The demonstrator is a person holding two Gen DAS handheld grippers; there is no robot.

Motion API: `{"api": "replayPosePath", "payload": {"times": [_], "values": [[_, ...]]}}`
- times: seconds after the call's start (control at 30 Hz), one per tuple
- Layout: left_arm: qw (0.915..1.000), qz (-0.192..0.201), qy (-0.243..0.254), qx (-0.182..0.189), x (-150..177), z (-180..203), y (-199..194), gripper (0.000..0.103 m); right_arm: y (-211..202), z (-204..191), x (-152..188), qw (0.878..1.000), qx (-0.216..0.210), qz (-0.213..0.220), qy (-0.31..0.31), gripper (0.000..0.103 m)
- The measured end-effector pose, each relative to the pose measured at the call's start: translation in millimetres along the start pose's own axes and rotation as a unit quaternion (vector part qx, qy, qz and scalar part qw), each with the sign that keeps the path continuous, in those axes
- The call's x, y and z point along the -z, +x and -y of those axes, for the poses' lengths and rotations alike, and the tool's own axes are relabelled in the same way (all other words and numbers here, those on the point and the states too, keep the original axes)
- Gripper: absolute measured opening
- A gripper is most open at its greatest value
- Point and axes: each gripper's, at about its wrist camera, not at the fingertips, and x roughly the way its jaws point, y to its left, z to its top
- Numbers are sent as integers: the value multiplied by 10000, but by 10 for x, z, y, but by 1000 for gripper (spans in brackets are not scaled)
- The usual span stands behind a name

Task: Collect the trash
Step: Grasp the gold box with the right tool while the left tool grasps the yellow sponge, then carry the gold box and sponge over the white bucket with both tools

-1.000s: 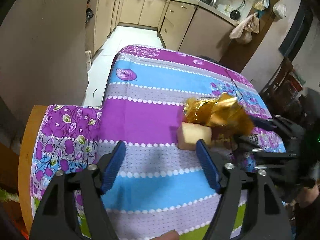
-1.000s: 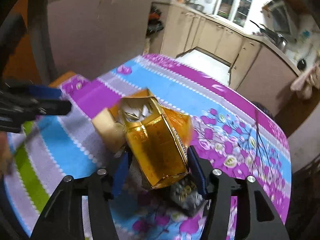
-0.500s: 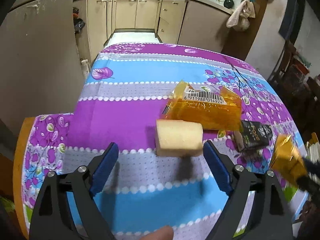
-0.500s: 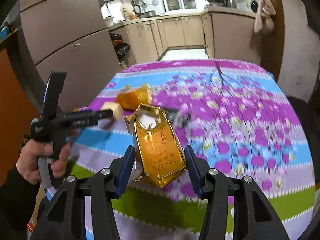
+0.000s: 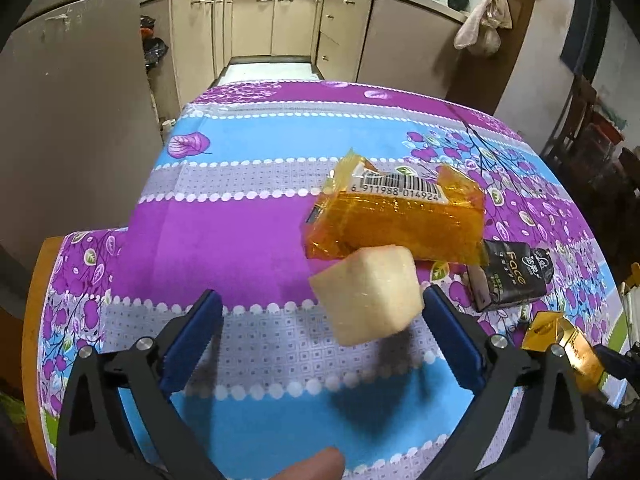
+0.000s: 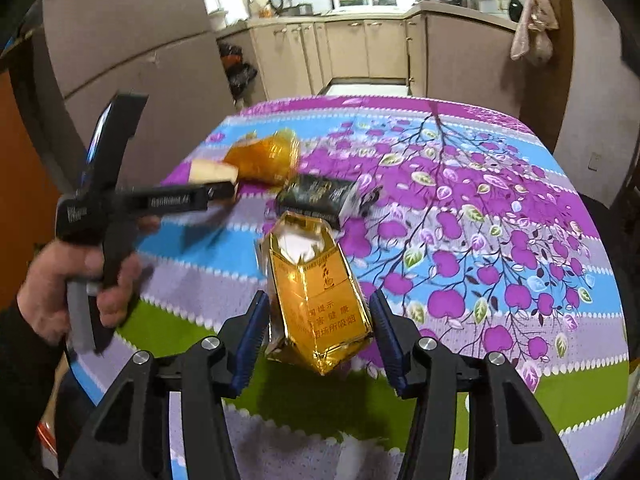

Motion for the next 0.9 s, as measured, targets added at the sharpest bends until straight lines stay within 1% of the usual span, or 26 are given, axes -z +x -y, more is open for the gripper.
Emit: {"api": "replayPosePath", "payload": {"times": [0.03,0.07,0.17,0.33,0.37,0.4,0.43,0.47,0.5,0.53,0.6,0.67,0.77,0.9], "values": [[10000,-27,22,39,-4,-1,14,96,5,-16,-9,10000,39,-30,-78,55],[9999,-65,42,97,-7,-3,25,96,19,-23,-20,9999,49,-76,-131,60],[9997,-105,126,166,-21,-13,34,96,76,-49,-66,9992,111,-224,-309,65],[9999,-18,117,51,-17,28,34,96,180,-34,-122,9983,234,-365,-395,66],[9999,35,127,56,-15,41,19,92,212,-36,-124,9979,233,-428,-417,66],[9999,55,121,106,-21,43,12,84,237,-37,-123,9976,245,-471,-451,66],[9997,57,87,225,-24,34,7,69,264,-39,-120,9972,251,-512,-477,63],[9995,87,35,291,-26,22,-6,57,283,-38,-116,9971,236,-550,-477,56],[9987,84,-47,498,-26,11,-21,48,287,-37,-113,9971,246,-538,-469,56],[9983,68,-64,582,-17,16,-31,42,282,-35,-109,9973,272,-509,-455,54],[9990,138,1,425,14,57,-73,38,261,-24,-83,9976,296,-465,-409,53],[9990,161,-40,416,57,50,-102,36,230,-9,-47,9982,305,-390,-327,51],[9989,280,-124,356,148,41,-226,34,134,29,9,9992,278,-227,-158,50],[9978,553,-57,358,218,160,-485,34,-100,34,27,9994,326,106,37,50]]}}
